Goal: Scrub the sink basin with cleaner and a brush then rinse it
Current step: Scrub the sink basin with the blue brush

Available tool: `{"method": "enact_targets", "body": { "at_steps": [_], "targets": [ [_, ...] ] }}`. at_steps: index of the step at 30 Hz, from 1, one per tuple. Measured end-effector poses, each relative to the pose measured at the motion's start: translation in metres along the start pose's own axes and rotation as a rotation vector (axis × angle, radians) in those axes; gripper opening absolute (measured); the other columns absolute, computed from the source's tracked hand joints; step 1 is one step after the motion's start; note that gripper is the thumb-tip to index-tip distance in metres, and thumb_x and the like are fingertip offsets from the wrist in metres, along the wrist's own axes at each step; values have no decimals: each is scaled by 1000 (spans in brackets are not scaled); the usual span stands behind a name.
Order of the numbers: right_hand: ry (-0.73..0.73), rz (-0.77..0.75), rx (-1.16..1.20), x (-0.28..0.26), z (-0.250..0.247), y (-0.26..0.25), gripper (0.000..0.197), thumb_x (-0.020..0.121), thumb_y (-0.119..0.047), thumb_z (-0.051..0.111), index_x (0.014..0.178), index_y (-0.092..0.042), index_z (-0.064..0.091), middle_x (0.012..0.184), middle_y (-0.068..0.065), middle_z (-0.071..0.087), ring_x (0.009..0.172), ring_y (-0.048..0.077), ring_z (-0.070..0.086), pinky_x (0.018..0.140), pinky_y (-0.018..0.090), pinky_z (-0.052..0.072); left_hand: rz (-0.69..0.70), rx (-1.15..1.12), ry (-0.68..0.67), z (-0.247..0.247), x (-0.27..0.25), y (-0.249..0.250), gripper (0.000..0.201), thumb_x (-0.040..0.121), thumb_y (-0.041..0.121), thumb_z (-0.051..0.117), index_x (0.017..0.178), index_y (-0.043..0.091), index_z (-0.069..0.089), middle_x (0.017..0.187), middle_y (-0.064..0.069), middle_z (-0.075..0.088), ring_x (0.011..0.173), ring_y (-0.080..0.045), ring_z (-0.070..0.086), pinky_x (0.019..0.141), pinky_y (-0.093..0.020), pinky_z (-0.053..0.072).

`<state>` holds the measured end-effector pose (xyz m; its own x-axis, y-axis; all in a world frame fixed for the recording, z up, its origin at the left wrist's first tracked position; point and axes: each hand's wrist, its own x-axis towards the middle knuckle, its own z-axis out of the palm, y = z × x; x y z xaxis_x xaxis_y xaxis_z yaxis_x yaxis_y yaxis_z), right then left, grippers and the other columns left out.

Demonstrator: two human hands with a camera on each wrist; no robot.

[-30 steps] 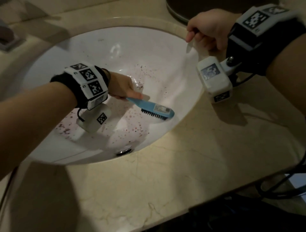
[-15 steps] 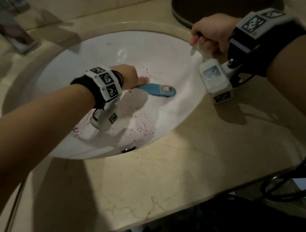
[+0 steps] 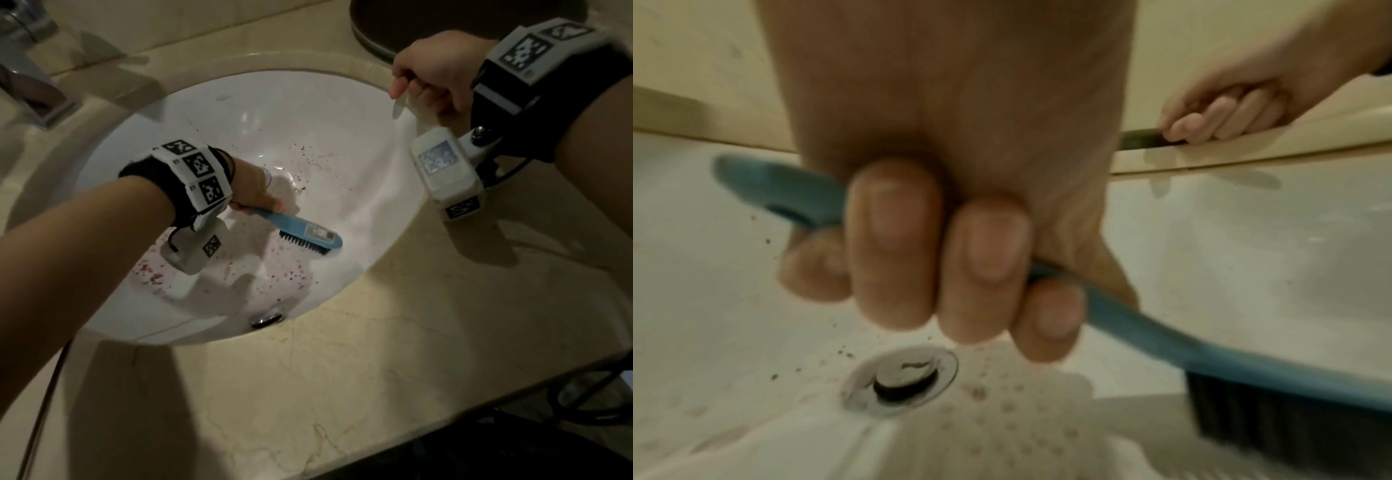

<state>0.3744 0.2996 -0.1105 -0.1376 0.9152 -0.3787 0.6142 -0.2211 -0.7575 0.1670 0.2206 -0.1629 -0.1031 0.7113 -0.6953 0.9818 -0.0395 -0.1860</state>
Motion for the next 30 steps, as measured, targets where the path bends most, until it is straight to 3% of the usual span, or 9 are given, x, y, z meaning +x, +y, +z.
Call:
{"method": "enact_targets", "body": {
  "at_steps": [2, 5, 7, 10, 15, 19, 24, 27, 30],
  "targets": [
    [2, -3, -5, -2, 0, 0, 33, 91, -23, 39, 62, -18, 55, 37, -10, 30, 31, 5, 23, 30, 11, 18, -38, 12, 122, -7, 3, -1, 59, 95, 55, 36, 57, 12, 45, 52, -2, 45, 47, -14, 39, 48, -22, 30],
    [10, -15, -14, -3, 0, 0, 33, 91, -23, 39, 63, -17, 54, 44, -9, 31, 34, 6, 23, 30, 13, 18, -67, -92, 286, -11, 9, 3, 63, 93, 60, 33, 55, 11, 46, 55, -5, 44, 52, -19, 40, 51, -27, 31],
    [12, -11, -12, -3, 0, 0, 33, 91, -23, 39, 62, -16, 54, 39, -10, 31, 30, 5, 23, 29, 11, 17, 1, -161, 232, -7, 13, 9, 63, 93, 60, 35, 53, 12, 48, 50, -3, 46, 49, -18, 44, 50, -26, 32],
    [13, -8, -9, -2, 1, 0, 34, 91, -23, 40, 62, -16, 54, 30, -12, 31, 26, 4, 23, 29, 10, 17, 108, -231, 39, 5, 12, 11, 57, 91, 54, 45, 50, 15, 50, 35, 7, 44, 30, -6, 37, 43, -18, 33],
    [-4, 0, -11, -3, 0, -1, 32, 91, -24, 40, 63, -17, 54, 31, -11, 32, 24, 4, 24, 29, 11, 19, 51, 29, 31, 4, 4, -5, 55, 95, 51, 40, 54, 15, 46, 50, 1, 45, 45, -12, 40, 49, -19, 34],
    [1, -10, -4, -5, -1, -2, 33, 93, -24, 39, 65, -16, 54, 50, -8, 33, 32, 4, 26, 30, 16, 21, -120, 179, 198, -12, -5, -7, 61, 93, 59, 35, 57, 12, 45, 59, -2, 46, 52, -14, 41, 56, -24, 33],
    [11, 17, 3, -10, -2, -2, 31, 93, -27, 40, 67, -18, 54, 48, -9, 33, 32, 5, 26, 29, 10, 20, -204, 140, 424, -25, -7, 0, 59, 96, 54, 36, 58, 8, 42, 60, -4, 43, 52, -18, 40, 55, -25, 32],
    [1, 26, 15, -11, -3, -3, 31, 92, -26, 41, 65, -17, 54, 39, -10, 34, 30, 5, 26, 29, 9, 19, -161, 7, 324, -13, -6, 4, 60, 95, 54, 37, 59, 6, 45, 57, -5, 43, 50, -18, 38, 56, -27, 34],
    [-7, 28, 10, -9, -3, -4, 31, 91, -24, 39, 65, -15, 53, 31, -9, 32, 23, 4, 24, 28, 7, 18, -52, -100, 138, 5, -9, 9, 54, 94, 56, 37, 76, 7, 51, 63, -6, 49, 47, -15, 37, 41, -20, 33]
  ]
}}
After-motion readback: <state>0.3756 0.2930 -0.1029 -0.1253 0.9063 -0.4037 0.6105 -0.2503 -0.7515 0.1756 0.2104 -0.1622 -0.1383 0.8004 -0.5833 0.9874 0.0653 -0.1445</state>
